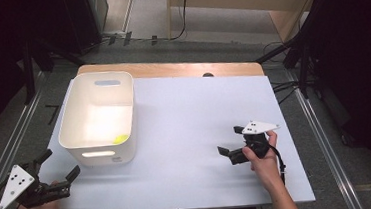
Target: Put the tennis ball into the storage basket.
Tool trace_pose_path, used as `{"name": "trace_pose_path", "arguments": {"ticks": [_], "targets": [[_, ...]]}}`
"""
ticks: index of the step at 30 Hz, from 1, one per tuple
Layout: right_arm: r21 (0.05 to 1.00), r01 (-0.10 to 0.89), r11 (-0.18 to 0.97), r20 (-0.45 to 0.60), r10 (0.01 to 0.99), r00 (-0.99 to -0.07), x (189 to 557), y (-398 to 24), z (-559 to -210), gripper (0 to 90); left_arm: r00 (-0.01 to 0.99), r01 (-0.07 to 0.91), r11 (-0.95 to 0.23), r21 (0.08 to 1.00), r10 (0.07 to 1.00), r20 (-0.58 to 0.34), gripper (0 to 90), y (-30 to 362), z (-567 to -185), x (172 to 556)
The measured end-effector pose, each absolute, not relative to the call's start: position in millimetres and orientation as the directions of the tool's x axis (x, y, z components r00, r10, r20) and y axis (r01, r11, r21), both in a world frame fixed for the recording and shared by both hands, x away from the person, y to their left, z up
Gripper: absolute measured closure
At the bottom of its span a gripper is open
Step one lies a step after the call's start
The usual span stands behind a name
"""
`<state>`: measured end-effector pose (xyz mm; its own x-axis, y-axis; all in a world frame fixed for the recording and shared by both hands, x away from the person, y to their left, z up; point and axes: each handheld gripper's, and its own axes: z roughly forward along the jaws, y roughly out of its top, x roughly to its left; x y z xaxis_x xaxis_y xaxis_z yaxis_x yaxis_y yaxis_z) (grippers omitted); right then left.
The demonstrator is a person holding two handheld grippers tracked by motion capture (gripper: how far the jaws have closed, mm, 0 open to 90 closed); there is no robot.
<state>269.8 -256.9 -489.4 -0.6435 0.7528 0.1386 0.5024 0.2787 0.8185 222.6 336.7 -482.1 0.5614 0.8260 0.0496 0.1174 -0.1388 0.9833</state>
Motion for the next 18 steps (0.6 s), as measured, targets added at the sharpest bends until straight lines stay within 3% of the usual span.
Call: {"name": "trace_pose_path", "arguments": {"ticks": [18], "targets": [[0.837,0.509,0.2,0.157,0.804,-0.574,245,-294,-502,0.0,0.561,0.119,-0.138,0.983,0.827,0.048,0.0,337,-482,222]]}}
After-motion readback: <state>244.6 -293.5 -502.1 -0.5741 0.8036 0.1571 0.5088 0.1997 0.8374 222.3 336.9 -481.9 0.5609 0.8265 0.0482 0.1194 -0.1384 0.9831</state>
